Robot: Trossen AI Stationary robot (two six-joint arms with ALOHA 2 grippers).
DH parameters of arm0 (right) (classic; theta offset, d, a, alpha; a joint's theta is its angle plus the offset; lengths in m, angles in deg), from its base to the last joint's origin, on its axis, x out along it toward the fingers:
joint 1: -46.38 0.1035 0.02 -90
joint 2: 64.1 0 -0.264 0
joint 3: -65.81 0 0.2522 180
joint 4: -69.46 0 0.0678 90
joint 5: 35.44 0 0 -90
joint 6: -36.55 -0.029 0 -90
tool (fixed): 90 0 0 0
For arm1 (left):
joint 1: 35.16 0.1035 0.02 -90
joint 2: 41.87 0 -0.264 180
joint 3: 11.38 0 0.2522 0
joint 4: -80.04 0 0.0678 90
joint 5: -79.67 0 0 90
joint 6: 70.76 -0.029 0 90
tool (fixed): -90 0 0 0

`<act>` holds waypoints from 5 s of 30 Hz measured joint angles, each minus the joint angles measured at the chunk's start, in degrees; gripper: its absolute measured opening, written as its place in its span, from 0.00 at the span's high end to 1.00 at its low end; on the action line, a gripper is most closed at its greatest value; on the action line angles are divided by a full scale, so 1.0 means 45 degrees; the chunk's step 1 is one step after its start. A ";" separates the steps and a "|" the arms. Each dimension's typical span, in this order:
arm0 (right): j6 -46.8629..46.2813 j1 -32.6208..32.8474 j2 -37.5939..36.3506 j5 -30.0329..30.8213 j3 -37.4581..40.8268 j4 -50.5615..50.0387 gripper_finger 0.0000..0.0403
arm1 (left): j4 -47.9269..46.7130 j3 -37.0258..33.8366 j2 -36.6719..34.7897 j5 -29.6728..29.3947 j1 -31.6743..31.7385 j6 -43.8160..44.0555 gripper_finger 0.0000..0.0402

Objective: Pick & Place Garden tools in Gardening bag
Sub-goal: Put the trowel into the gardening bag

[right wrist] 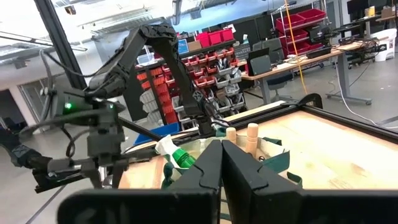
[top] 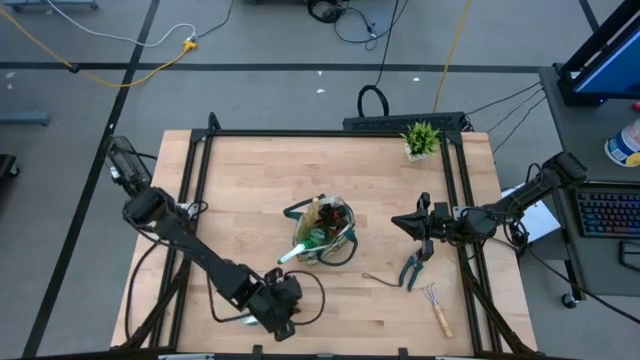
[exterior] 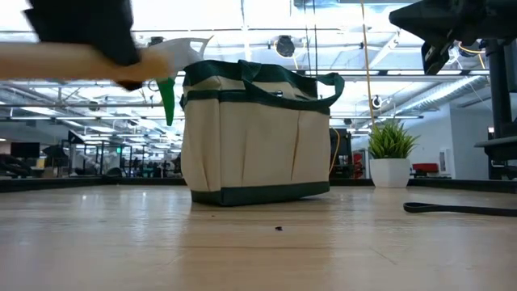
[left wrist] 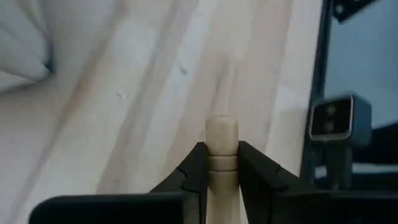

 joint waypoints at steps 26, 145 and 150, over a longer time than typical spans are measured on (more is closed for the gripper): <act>-0.0039 0.0005 -0.0005 -0.0014 0.0000 0.0019 1.00 | 0.9077 0.0000 -0.3167 -0.0918 0.2745 -0.6186 0.85; -0.1050 -0.0058 0.0004 0.0724 0.0000 0.0056 1.00 | 2.4264 -0.7461 0.0020 1.2260 1.1383 -0.8141 0.85; -0.1054 -0.0058 0.0000 0.0755 0.0000 0.0063 1.00 | 2.4212 -0.7653 0.0024 1.2212 1.1404 -0.7981 0.82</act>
